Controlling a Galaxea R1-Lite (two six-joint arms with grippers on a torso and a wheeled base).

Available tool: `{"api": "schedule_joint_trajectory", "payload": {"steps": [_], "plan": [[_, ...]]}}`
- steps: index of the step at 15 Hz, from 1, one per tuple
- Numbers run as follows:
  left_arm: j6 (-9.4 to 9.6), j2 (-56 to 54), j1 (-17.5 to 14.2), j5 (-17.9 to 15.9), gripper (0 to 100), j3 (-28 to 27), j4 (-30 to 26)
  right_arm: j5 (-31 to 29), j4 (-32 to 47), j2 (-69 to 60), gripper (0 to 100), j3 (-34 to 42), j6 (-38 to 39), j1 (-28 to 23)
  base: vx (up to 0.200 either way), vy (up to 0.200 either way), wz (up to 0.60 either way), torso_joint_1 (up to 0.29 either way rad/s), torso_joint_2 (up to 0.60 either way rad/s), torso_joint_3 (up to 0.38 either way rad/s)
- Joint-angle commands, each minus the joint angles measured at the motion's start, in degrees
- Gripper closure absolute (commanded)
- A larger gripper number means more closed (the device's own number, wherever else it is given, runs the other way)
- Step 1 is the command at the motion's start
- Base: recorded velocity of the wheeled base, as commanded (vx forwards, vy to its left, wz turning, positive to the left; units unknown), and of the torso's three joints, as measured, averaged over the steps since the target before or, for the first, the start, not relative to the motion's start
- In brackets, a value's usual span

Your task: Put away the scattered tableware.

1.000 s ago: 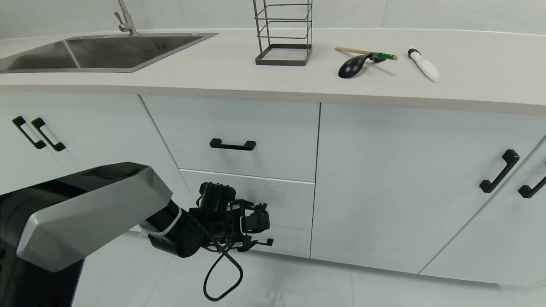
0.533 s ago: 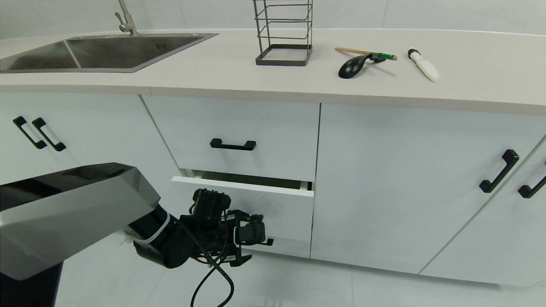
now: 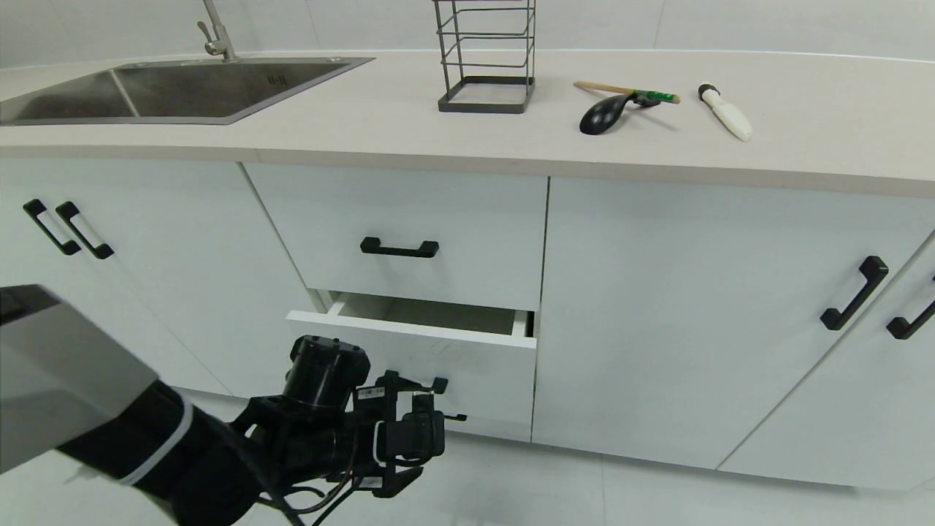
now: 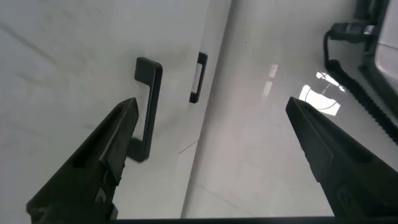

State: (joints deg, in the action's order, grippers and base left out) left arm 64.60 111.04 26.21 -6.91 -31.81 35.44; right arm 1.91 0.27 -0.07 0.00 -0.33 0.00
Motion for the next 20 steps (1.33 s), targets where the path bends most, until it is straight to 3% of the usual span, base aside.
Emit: {"api": "schedule_joint_trajectory", "payload": {"steps": [1, 3, 5, 6, 8, 11, 14, 17, 20], "plan": [[-2.02, -14.0, 2.6, 1.7, 0, 7.1, 0.0, 0.1, 0.0, 0.1, 100, 0.0, 0.0, 0.0, 0.000, 0.000, 0.00, 0.000, 0.00, 0.000], [-2.90, -23.1, 2.8, 2.9, 0, 7.5, -2.6, 0.0, 0.0, 0.1, 100, 0.0, 0.0, 0.0, 0.000, 0.000, 0.00, 0.000, 0.00, 0.000], [-2.99, -23.6, 2.7, 3.0, 0, 5.1, -6.6, 0.0, 0.0, 0.1, 100, 0.0, 0.0, 0.0, 0.000, 0.000, 0.00, 0.000, 0.00, 0.000], [-2.90, -21.5, 2.7, 4.2, 0, 1.0, -10.1, 0.0, 0.0, 0.1, 100, 0.0, 0.0, 0.0, 0.000, 0.000, 0.00, 0.000, 0.00, 0.000], [-2.90, -15.1, 2.6, 4.3, 0, -6.3, -12.0, 0.1, 0.0, 0.1, 100, 0.0, 0.0, 0.0, 0.000, 0.000, 0.00, 0.000, 0.00, 0.000], [-3.07, -5.6, 1.8, 4.0, 0, -13.1, -11.5, 0.1, 0.0, 0.1, 100, 0.0, 0.0, 0.0, 0.000, 0.000, 0.00, 0.000, 0.00, 0.000], [-2.81, 0.5, -1.3, 3.8, 0, -17.1, -10.7, 0.1, 0.0, 0.1, 100, 0.0, 0.0, 0.0, 0.000, 0.000, 0.00, 0.000, 0.00, 0.000], [-3.07, 2.6, -2.1, 3.8, 0, -18.0, -6.3, 0.1, 0.0, 0.1, 100, 0.0, 0.0, 0.0, 0.000, 0.000, 0.00, 0.000, 0.00, 0.000], [-3.07, 3.5, -2.7, 3.8, 0, -18.1, -5.9, 0.0, 0.0, 0.1, 100, 0.0, 0.0, 0.0, 0.000, 0.000, 0.00, 0.000, 0.00, 0.000]]}}
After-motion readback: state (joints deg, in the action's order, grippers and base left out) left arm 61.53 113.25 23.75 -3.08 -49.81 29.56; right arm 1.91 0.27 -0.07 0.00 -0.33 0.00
